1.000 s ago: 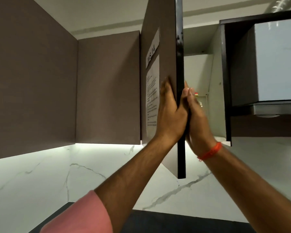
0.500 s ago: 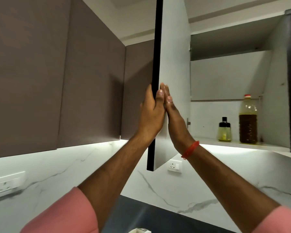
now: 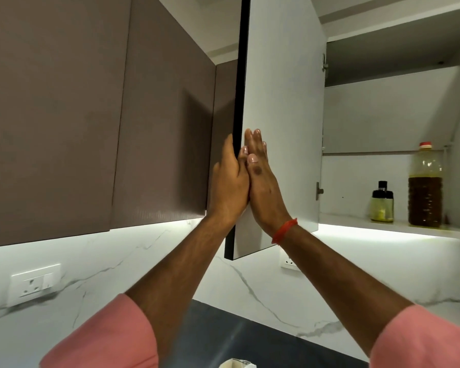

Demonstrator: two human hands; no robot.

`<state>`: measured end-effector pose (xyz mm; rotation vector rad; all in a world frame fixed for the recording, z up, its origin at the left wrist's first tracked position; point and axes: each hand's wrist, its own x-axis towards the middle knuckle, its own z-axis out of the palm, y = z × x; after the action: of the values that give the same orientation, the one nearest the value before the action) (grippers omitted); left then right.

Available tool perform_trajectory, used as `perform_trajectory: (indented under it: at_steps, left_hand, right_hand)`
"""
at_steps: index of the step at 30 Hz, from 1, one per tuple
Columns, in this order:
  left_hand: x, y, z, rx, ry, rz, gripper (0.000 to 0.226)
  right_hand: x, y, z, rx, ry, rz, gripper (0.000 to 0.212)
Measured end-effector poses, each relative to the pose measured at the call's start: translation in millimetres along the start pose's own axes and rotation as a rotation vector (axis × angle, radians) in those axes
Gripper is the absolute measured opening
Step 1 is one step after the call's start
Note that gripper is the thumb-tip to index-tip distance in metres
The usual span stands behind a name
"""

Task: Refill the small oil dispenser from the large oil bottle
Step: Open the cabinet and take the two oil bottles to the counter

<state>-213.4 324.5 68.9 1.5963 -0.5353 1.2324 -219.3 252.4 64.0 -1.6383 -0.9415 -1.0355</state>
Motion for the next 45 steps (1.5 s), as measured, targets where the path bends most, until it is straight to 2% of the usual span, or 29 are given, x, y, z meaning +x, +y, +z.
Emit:
perform_trajectory:
  at_steps: [3,7,11,15,19,22,28,32,35,40,45]
  left_hand:
    - [-1.4,0.8,1.5,-0.009,0.017,0.014,0.053]
    - [-2.0,2.7,2.6,-0.029,-0.004,0.016,0.053]
    - [-9.0,18.2,6.1,-0.035,0.03,0.084,0.054]
    - [-16.9,39.7,13.3,0.173,0.119,0.358,0.061]
    - [-18.0,56.3,29.1,0.475,0.037,0.506,0.062]
    - [-21.4,65.3,53.3,0.628,-0.028,0.559,0.063]
    - [-38.3,76.4,118.5,0.443,-0.169,0.432,0.061]
    - [-44.9,77.9,170.3,0.08,-0.305,0.137,0.062]
    - [-45.2,73.6,210.6,-0.084,-0.357,-0.022,0.062]
    - [-48.0,61.4,278.7,-0.189,-0.397,-0.162,0.063]
    - [-51.3,51.4,340.6,-0.151,-0.424,-0.213,0.068]
  right_hand:
    - [0.0,0.5,-0.8,-0.016,0.001,-0.004,0.071]
    - [0.0,1.4,-5.0,-0.036,-0.022,0.001,0.053]
    - [-0.7,6.4,-21.8,-0.081,-0.064,-0.013,0.056]
    - [-2.2,11.0,-46.0,-0.056,-0.047,-0.022,0.054]
    - [-6.8,18.0,-80.1,-0.136,0.029,-0.049,0.047]
    - [-11.5,26.8,-111.8,-0.177,0.089,-0.048,0.052]
    - [-22.9,46.0,-176.7,-0.257,0.129,0.002,0.051]
    - [-29.9,66.9,-224.8,-0.34,0.137,0.036,0.049]
    - [-34.2,86.8,-264.8,-0.427,0.151,0.057,0.051]
    - [-38.7,123.2,-332.9,-0.524,0.176,0.133,0.058]
    - [-41.8,158.9,-388.3,-0.579,0.188,0.224,0.057]
